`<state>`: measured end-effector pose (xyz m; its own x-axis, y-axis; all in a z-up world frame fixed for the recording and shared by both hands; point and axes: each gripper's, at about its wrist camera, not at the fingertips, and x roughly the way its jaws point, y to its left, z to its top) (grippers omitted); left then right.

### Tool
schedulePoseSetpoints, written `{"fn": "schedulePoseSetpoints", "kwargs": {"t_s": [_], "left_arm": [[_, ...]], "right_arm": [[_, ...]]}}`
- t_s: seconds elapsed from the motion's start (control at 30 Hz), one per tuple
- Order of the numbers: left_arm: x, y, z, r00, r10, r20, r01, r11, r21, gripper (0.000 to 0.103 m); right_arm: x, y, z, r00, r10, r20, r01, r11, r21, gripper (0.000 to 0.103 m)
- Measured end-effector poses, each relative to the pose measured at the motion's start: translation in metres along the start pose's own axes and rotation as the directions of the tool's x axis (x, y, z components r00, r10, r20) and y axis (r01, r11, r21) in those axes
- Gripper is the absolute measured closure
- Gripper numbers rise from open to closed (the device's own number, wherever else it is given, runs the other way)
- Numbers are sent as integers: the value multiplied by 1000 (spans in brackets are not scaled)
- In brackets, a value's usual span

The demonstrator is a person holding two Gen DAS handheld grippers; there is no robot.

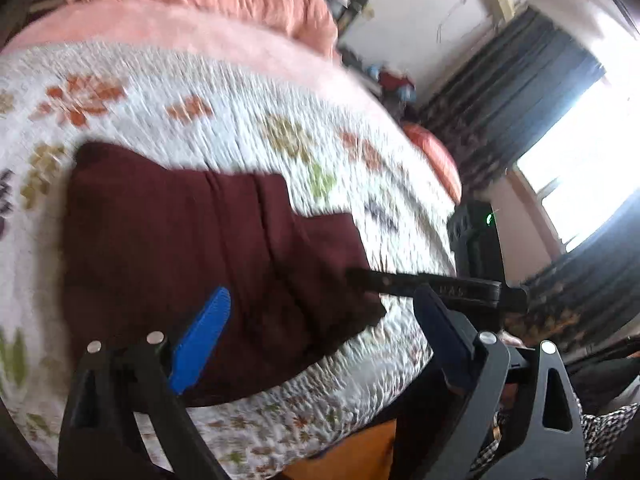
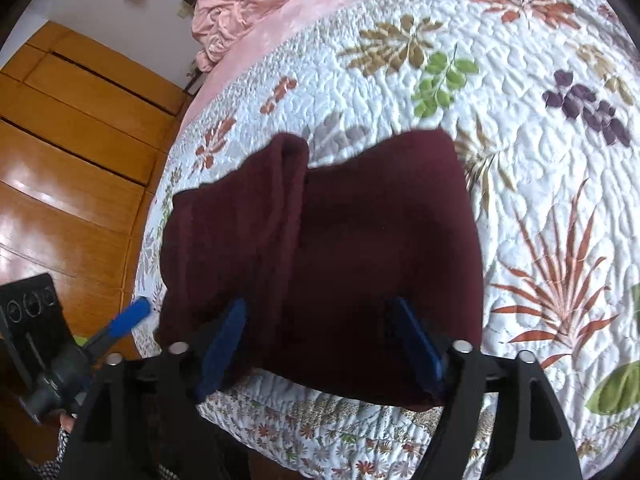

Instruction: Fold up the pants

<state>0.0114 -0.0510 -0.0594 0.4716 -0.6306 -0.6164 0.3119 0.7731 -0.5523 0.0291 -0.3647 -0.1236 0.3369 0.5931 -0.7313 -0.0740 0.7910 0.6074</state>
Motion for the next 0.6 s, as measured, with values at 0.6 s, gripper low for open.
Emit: {"fn": "schedulePoseSetpoints", "kwargs": {"t_s": [0.6], "left_arm": [[18, 114, -27, 957, 244, -155, -278, 927, -253, 9]], "right_arm": [[50, 37, 6, 990, -1, -142, -3, 1000, -27, 3]]}}
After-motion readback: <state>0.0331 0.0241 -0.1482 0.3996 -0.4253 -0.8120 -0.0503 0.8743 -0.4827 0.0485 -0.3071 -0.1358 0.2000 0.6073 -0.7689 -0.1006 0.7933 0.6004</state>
